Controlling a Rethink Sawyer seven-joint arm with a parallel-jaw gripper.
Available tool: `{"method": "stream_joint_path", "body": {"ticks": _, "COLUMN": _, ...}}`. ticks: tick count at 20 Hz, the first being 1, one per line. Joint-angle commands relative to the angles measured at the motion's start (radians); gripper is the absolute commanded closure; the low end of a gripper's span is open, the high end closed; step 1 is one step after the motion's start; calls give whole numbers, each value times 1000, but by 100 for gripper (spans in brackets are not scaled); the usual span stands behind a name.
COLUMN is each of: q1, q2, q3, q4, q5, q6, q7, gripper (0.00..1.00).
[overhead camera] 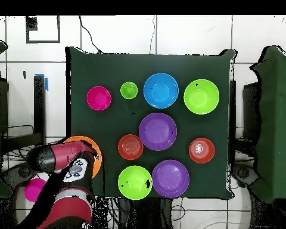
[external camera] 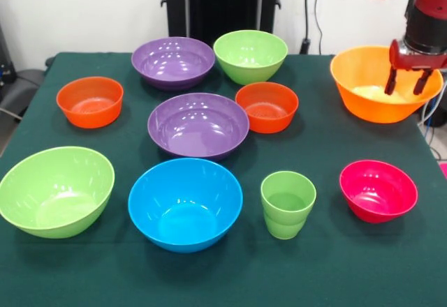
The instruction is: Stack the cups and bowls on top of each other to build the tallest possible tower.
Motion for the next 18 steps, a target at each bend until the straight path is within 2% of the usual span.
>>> {"method": "stream_joint_path", "body": {"ticks": 1, "q1": -159, "q2": -115, "q3": 60, "q4": 62, "q5": -93, "q6": 119, "q7": -72, "gripper": 0}}
{"method": "stream_joint_path", "body": {"ticks": 4, "q1": -244, "q2": -159, "q3": 55, "q4": 84, "q5": -183, "q6": 164, "q7": -193, "gripper": 0}}
{"method": "stream_joint_path", "body": {"ticks": 8, "q1": -324, "q2": -182, "q3": 44, "q4": 75, "q5": -290, "q6": 192, "q7": -248, "gripper": 0}}
{"method": "stream_joint_path", "body": {"ticks": 15, "q1": -496, "q2": -97, "q3": 160, "q4": -20, "q5": -459, "q6": 176, "q7": -335, "gripper": 0}}
{"method": "stream_joint_path", "body": {"ticks": 18, "q1": -541, "q2": -48, "q3": 210, "q4": -60, "q5": -511, "q6": 165, "q7": -341, "gripper": 0}}
